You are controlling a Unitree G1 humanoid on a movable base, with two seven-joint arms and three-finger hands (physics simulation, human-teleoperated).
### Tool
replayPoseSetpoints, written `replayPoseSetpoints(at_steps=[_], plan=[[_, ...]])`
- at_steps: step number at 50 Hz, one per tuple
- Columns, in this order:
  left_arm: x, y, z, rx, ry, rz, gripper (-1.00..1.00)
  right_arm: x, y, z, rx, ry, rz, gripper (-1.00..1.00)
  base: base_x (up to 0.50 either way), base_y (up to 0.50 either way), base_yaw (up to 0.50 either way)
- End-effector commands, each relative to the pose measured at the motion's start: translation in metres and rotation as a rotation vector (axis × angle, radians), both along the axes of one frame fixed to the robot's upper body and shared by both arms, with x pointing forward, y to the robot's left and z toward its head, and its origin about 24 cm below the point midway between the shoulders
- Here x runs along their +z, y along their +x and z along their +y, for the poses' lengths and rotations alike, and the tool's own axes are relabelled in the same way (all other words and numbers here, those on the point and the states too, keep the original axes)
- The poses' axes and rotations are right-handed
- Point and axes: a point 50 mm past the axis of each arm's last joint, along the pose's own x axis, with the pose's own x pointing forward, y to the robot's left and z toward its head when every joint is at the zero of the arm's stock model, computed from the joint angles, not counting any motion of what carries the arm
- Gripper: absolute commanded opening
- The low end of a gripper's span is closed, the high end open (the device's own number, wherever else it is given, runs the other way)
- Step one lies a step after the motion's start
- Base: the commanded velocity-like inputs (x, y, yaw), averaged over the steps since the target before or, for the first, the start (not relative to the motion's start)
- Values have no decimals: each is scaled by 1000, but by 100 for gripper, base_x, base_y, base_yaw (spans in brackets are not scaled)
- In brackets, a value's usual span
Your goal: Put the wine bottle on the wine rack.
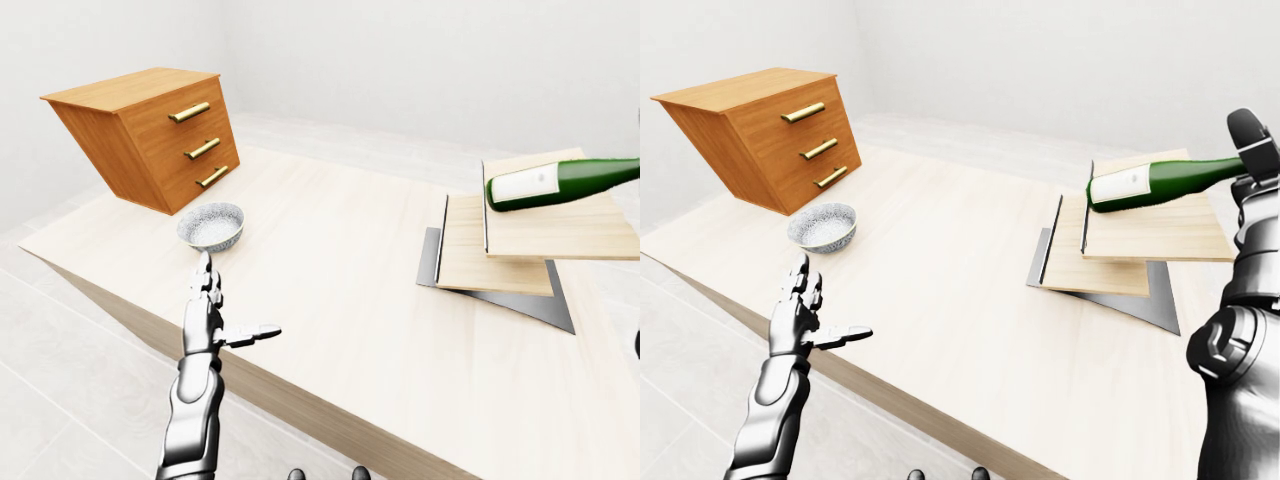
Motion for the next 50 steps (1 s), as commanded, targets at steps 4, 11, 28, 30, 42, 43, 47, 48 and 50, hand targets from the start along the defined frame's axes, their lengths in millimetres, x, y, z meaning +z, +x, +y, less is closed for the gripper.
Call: replayPoseSetpoints(at_steps=[4, 11, 28, 30, 42, 43, 47, 48, 50], plan=[[-2, 1, 1, 0, 0, 0, 100, -6, -9, -9, -27, 8, 11, 100, 0, 0, 0], [-2, 0, 0, -1, 0, 0, 100, -13, -18, -18, -52, 17, 19, 100, 0, 0, 0], [0, -1, -1, -2, 1, 0, 100, -20, -31, -30, -89, 25, 31, 100, 0, 0, 0], [0, 0, -2, -3, 2, 0, 100, -20, -33, -31, -94, 26, 33, 100, 0, 0, 0], [0, 0, -2, -3, 1, 0, 100, -22, -36, -34, -104, 27, 40, 100, 0, 0, 0], [0, 0, -2, -3, 1, 1, 100, -22, -36, -34, -105, 26, 41, 100, 0, 0, 0], [1, -1, -2, -1, 1, 1, 100, -21, -37, -35, -110, 26, 40, 100, 0, 0, 0], [1, -1, -2, -1, 1, 1, 100, -21, -38, -36, -112, 26, 40, 100, 0, 0, 0], [1, -1, -2, -2, 0, 2, 100, -20, -40, -37, -117, 26, 38, 100, 0, 0, 0]])
